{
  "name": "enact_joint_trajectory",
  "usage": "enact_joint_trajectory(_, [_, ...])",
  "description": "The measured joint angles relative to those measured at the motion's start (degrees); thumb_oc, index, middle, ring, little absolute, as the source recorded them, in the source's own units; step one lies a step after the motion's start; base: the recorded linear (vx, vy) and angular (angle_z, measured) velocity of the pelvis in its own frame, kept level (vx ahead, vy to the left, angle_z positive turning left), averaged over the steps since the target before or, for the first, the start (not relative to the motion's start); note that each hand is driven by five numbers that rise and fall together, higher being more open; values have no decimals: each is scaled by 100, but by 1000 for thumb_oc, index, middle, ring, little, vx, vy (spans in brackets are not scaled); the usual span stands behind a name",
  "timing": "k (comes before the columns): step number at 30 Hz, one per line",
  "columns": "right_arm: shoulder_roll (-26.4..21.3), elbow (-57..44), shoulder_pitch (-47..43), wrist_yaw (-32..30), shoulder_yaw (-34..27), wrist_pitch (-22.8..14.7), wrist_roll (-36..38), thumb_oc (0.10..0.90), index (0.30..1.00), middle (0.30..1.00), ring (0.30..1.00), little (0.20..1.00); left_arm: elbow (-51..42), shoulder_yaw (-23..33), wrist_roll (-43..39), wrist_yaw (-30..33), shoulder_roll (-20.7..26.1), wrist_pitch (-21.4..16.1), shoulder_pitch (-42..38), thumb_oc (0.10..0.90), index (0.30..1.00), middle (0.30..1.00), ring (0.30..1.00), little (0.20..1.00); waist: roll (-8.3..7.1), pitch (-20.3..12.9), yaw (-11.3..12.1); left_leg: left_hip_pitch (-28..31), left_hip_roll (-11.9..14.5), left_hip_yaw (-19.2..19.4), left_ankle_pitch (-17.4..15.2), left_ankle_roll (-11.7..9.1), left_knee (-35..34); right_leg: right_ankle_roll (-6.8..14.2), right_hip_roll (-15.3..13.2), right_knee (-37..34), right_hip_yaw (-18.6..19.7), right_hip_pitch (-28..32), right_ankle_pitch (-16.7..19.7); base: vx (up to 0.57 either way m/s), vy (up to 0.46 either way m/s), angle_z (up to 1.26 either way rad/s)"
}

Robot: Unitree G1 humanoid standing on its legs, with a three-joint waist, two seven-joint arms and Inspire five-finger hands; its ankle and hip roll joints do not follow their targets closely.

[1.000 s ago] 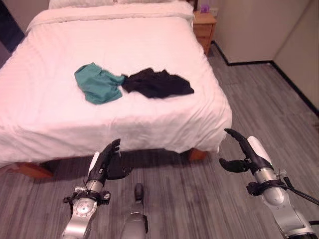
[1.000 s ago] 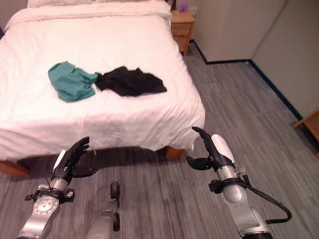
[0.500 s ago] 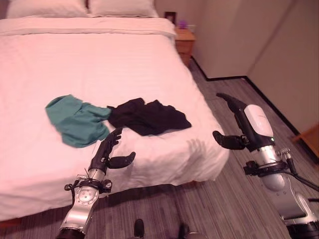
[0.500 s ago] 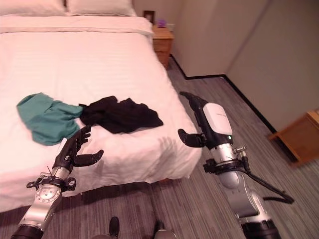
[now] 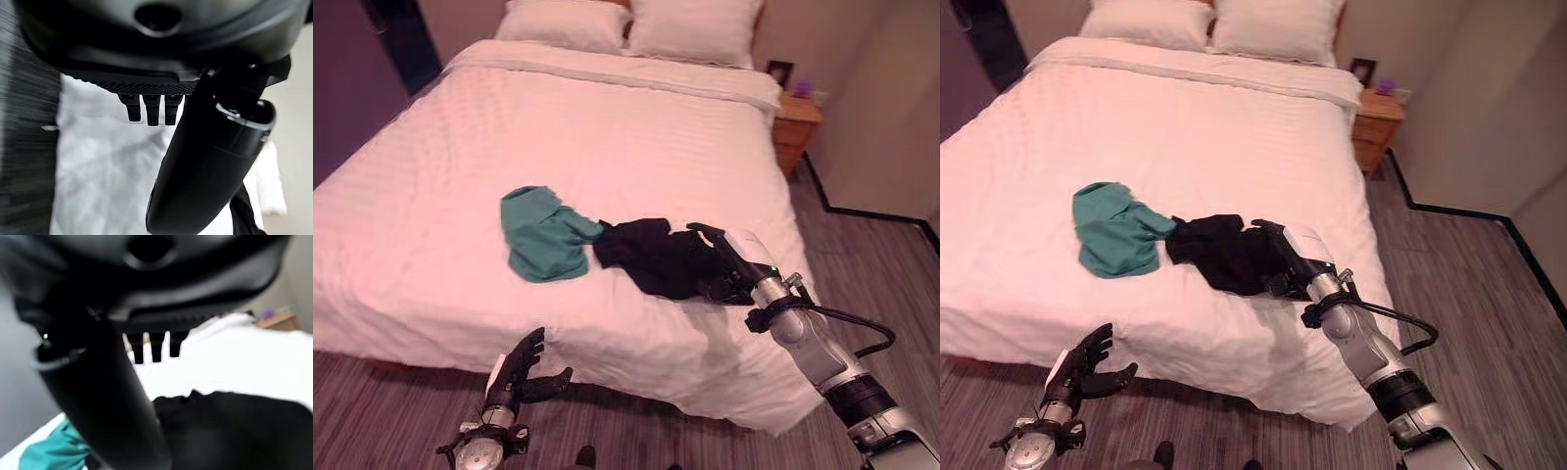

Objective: Pick up bed clothes into laundry basket.

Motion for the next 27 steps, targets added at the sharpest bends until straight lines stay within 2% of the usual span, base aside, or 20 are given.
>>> enact_joint_trajectory(4, [197,1332,-945,-158,288,197,5,800,900,900,900,900,145,43,-265,-4,133,5,-21,800,900,900,900,900,66,3,302,-216,38,-181,67,-94,2,12,40,-1,-187,-57,-103,-10,-57,30])
enact_joint_trajectory(8, [460,2832,-1752,-344,525,224,141,800,900,900,900,900,572,-34,-446,3,178,-17,-196,800,900,900,900,900,260,21,494,-601,59,-324,125,-175,-3,28,60,-1,-364,-287,-135,-59,-56,31])
enact_joint_trajectory(9, [608,3455,-1946,-415,543,288,226,800,900,900,900,900,806,-128,-531,3,213,-7,-308,800,900,900,900,900,352,62,560,-781,73,-354,169,-192,-5,10,64,3,-478,-428,-121,-35,-35,48])
enact_joint_trajectory(12, [840,4349,-2014,-553,503,321,463,800,900,900,900,900,1349,-241,-560,-3,214,-25,-447,800,900,900,900,900,447,77,617,-1022,74,-373,290,-166,4,-3,46,11,-656,-578,-114,-11,-38,36])
enact_joint_trajectory(13, [892,4476,-2053,-658,489,263,510,475,413,413,413,413,1654,-233,-614,-1,218,-40,-498,800,900,900,900,900,449,76,610,-1060,71,-371,295,-171,6,-3,43,10,-655,-620,-114,8,-24,5])
enact_joint_trajectory(14, [902,4464,-2157,-674,484,235,627,400,300,300,300,300,2454,-190,-716,6,221,50,-776,800,900,900,900,900,449,76,561,-1089,73,-369,309,-186,6,-4,44,10,-653,-654,-114,0,0,0])
enact_joint_trajectory(18, [914,4409,-2236,-615,487,201,771,400,300,300,300,300,3031,-108,-752,143,365,166,-1083,800,900,900,900,900,434,67,436,-1096,86,-365,306,-189,4,-17,55,9,-662,-663,-128,11,10,0])
enact_joint_trajectory(19, [872,4106,-2127,-620,327,218,888,400,300,300,300,300,3045,-89,-741,166,531,172,-1291,800,900,900,900,900,433,66,401,-1112,95,-355,306,-189,4,-20,61,9,-649,-688,-128,24,42,-6])
enact_joint_trajectory(22, [867,3134,-1480,-622,38,178,1134,400,300,300,300,300,2021,158,-562,476,969,209,-1225,800,900,900,900,900,397,44,249,-1152,100,-265,307,-187,6,-36,43,17,-607,-786,-109,46,51,-9])
enact_joint_trajectory(23, [776,2320,-1037,-622,-171,285,1167,400,300,300,300,300,1362,320,-405,533,1107,365,-1184,800,900,900,900,900,387,63,222,-1166,92,-249,307,-186,3,-32,39,19,-585,-778,-114,85,47,-8])
enact_joint_trajectory(25, [747,1360,-156,-603,-487,124,1212,400,300,300,300,300,253,600,-218,678,1448,227,-1063,800,900,900,900,900,358,61,185,-1143,90,-151,305,-184,4,-46,21,61,-495,-827,-94,105,52,-21])
enact_joint_trajectory(26, [715,508,961,-413,-816,-110,1208,400,300,300,300,300,-723,922,248,824,2073,195,-1250,800,900,900,900,900,340,65,76,-1000,67,3,297,-182,4,-32,-22,74,-430,-738,-97,92,31,-26])
enact_joint_trajectory(27, [663,368,1362,-335,-870,-244,1201,400,300,300,300,300,-793,982,369,926,2390,127,-1601,800,900,900,900,900,352,63,-31,-913,40,26,298,-182,4,-8,-41,69,-401,-670,-123,133,42,-13])
